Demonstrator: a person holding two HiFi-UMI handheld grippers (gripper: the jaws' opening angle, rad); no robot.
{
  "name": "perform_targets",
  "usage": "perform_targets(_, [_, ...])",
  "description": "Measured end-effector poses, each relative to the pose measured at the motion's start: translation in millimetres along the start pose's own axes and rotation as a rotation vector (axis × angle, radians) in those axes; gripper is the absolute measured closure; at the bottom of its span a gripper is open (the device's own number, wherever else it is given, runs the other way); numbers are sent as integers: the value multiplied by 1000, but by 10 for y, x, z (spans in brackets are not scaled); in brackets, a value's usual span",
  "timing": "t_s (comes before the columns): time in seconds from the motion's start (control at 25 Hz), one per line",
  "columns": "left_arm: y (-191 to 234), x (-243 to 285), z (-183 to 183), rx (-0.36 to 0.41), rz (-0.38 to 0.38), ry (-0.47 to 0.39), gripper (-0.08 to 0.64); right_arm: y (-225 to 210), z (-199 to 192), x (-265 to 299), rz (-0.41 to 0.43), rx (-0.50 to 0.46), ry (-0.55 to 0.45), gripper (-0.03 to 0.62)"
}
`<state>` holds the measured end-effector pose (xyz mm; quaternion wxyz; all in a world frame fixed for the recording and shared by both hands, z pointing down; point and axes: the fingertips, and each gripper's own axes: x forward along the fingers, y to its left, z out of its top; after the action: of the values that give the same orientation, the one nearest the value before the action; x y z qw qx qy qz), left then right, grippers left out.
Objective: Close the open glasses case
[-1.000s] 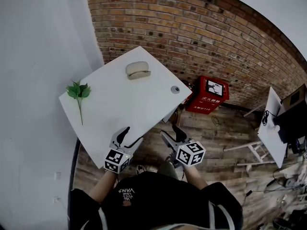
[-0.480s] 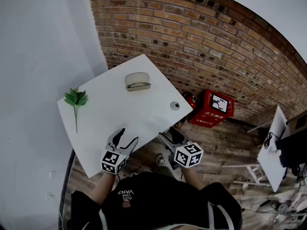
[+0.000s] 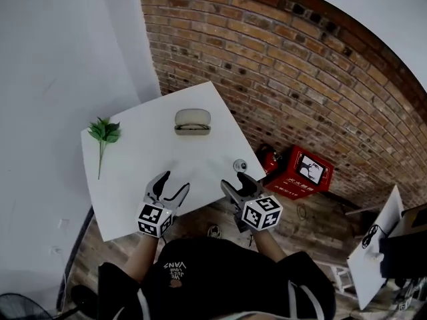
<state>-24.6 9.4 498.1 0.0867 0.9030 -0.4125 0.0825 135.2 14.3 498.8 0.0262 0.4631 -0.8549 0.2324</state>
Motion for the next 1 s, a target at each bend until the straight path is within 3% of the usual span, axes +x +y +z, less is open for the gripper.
perform_targets(0.48, [423,319,243,16,143,-13,262,-443,209,398,80,-19,36,328])
perform_targets(0.84, [1042,797,637,34,86,35,250,-589,285,1024,67,3,71,334])
perform_targets(1.0, [1265,1036,766,90,22,87,238,-649,259,1314,60,9,96,334])
